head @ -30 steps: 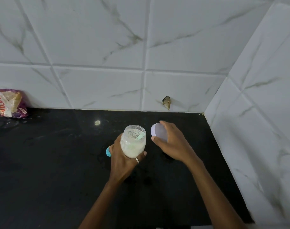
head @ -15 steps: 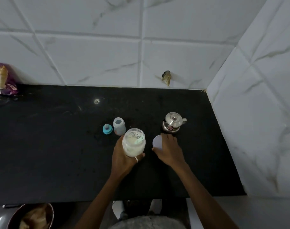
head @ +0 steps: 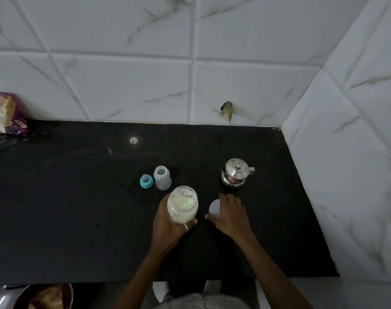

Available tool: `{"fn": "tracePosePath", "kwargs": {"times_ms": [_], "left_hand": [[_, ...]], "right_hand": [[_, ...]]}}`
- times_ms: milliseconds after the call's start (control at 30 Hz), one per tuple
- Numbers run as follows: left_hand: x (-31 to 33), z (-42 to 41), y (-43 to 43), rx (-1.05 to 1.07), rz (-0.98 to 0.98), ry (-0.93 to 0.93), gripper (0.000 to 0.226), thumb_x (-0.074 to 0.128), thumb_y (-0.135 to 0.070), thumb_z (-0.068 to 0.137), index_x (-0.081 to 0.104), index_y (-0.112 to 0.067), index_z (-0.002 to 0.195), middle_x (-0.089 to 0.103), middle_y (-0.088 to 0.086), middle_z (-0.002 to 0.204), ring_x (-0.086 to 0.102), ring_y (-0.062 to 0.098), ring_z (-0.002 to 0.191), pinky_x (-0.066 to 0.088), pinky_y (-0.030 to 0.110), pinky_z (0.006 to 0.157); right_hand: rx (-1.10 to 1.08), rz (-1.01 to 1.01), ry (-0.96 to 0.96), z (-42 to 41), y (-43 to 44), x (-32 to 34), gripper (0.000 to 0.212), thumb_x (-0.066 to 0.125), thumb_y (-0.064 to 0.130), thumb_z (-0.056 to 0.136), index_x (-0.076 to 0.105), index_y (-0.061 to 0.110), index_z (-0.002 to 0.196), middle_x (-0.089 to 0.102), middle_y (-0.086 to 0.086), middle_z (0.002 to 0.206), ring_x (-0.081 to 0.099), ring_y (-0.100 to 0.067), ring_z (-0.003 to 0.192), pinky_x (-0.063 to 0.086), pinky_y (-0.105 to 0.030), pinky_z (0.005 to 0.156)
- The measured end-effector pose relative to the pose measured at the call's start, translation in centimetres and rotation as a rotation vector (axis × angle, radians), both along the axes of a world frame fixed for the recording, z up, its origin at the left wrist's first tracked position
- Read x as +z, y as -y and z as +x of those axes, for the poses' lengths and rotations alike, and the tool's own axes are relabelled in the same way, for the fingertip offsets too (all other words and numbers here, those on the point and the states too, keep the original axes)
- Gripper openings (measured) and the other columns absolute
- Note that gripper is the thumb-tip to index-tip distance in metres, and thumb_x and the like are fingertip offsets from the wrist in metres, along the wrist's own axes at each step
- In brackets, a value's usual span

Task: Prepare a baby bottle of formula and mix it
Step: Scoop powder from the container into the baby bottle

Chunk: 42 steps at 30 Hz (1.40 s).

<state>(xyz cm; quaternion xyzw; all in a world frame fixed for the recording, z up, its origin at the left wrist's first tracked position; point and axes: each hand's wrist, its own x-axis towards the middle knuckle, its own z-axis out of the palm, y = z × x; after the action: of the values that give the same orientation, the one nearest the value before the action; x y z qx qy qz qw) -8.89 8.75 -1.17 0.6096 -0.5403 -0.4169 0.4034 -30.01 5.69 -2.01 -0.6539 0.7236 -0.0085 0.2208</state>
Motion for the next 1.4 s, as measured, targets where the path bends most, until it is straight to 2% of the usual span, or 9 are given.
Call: {"fn": "tracePosePath", "kwargs": {"times_ms": [267,533,667,767,900,1000,1100,1233,1400], "left_hand": [[1.4,0.4,1.1,-0.057,-0.163,0.067,0.081,0.098,-0.026,0.062,0.058,-0.032,0.132,0.061,-0.021,0.130,0.061,0.006,0.124,0.053,0.037,0.103],[2.1,0.0,1.7,-0.156,-0.264,0.113,0.070,0.095,-0.017,0.069,0.062,-0.022,0.131,0.063,-0.015,0.132,0.057,-0.004,0.128,0.042,0.011,0.106],[1.8,0.1,1.4,-0.164,-0.259,0.166,0.083,0.094,-0.015,0.071,0.050,-0.031,0.140,0.052,-0.018,0.139,0.043,-0.015,0.135,0.035,0.019,0.117],[1.4,0.1,1.4,-0.170,-0.216,0.200,0.080,0.085,-0.027,0.077,0.042,-0.040,0.142,0.048,-0.024,0.142,0.037,-0.020,0.134,0.022,0.003,0.114],[1.8,0.5,1.7,-0.137,-0.150,0.173,0.072,0.086,-0.005,0.078,0.049,-0.028,0.135,0.054,-0.014,0.135,0.049,-0.007,0.133,0.035,0.017,0.115],[2.6,1.0,1.8,-0.123,-0.276,0.140,0.068,0.092,-0.013,0.071,0.061,-0.026,0.130,0.063,-0.016,0.132,0.062,0.007,0.125,0.049,0.027,0.107],[2.0,1.3,1.6,-0.101,-0.274,0.155,0.072,0.090,-0.023,0.071,0.053,-0.039,0.131,0.060,-0.023,0.134,0.059,0.002,0.128,0.050,0.029,0.109],[0.2,1.6,1.9,-0.105,-0.169,0.249,0.080,0.091,-0.026,0.072,0.052,-0.019,0.141,0.059,0.003,0.140,0.059,0.020,0.130,0.052,0.048,0.104],[0.6,1.6,1.5,-0.079,-0.251,0.303,0.086,0.094,-0.033,0.068,0.054,-0.013,0.142,0.057,0.005,0.146,0.046,0.010,0.140,0.047,0.052,0.110]], "right_hand": [[0.068,-0.413,0.499,1.4,0.9,8.6,0.014,0.068,0.032,0.093,0.071,0.025,0.105,0.056,0.012,0.114,0.056,-0.003,0.111,0.047,-0.022,0.095],[0.277,-0.099,0.056,4.8,1.1,11.9,0.034,0.061,0.038,0.096,0.063,0.029,0.129,0.050,0.004,0.131,0.053,-0.017,0.118,0.052,-0.037,0.090],[0.279,-0.112,-0.013,5.5,1.0,11.7,0.027,0.060,0.028,0.097,0.066,0.018,0.122,0.050,-0.001,0.127,0.053,-0.019,0.118,0.054,-0.038,0.087],[0.271,-0.186,0.011,5.6,0.8,11.6,0.020,0.058,0.020,0.096,0.068,0.019,0.114,0.049,0.003,0.125,0.051,-0.017,0.115,0.054,-0.033,0.081],[0.244,-0.313,0.118,5.0,0.3,11.7,0.019,0.058,0.029,0.099,0.071,0.023,0.112,0.057,0.008,0.116,0.058,-0.012,0.101,0.055,-0.035,0.071],[0.242,-0.384,0.157,4.7,0.0,11.1,0.018,0.061,0.023,0.096,0.075,0.025,0.108,0.064,0.008,0.104,0.065,-0.013,0.089,0.056,-0.037,0.064],[0.267,-0.433,0.144,4.7,-0.3,10.3,0.026,0.067,0.015,0.090,0.074,0.028,0.111,0.069,0.007,0.093,0.066,-0.017,0.083,0.056,-0.040,0.055],[0.317,-0.470,0.082,4.6,-0.3,10.0,0.023,0.068,0.013,0.087,0.076,0.027,0.103,0.071,0.010,0.088,0.064,-0.014,0.079,0.052,-0.034,0.047],[0.336,-0.383,0.046,4.7,-0.5,10.0,0.026,0.063,0.015,0.090,0.077,0.031,0.105,0.074,0.011,0.093,0.061,-0.013,0.088,0.053,-0.032,0.053]]}}
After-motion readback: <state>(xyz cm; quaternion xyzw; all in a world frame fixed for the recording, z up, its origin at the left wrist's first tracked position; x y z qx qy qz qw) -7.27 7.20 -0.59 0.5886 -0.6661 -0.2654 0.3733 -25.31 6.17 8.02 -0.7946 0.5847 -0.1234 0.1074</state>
